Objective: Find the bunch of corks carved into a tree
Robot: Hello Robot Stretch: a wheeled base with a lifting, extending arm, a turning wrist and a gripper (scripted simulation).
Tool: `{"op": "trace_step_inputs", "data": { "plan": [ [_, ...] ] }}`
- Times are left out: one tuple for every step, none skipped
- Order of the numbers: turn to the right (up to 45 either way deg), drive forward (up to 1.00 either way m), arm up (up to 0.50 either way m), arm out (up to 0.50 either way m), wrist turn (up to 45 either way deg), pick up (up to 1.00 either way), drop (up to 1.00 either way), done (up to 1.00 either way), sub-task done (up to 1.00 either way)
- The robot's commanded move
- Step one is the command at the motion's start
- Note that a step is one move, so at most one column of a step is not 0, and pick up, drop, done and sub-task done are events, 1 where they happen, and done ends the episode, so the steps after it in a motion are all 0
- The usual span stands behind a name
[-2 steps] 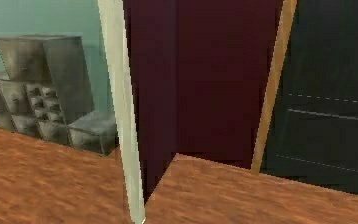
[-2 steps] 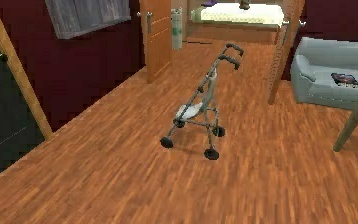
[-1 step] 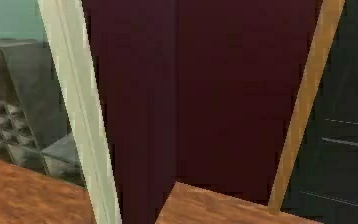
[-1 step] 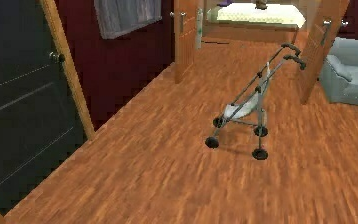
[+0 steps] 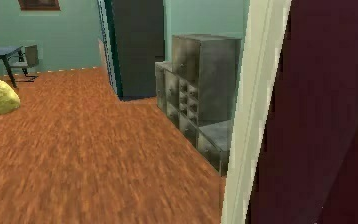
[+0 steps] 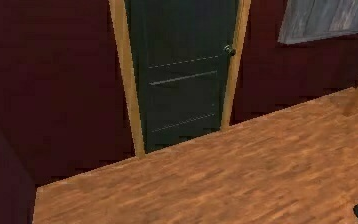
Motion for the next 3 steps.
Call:
{"op": "trace_step_inputs", "data": {
  "plan": [
    [-18.0, 0.0, 0.0, 0.0, 0.0, 0.0, 0.0, 0.0, 0.0],
    [0.0, 0.25, 0.0, 0.0, 0.0, 0.0, 0.0, 0.0, 0.0],
    [-6.0, 0.0, 0.0, 0.0, 0.0, 0.0, 0.0, 0.0, 0.0]
  ]
}}
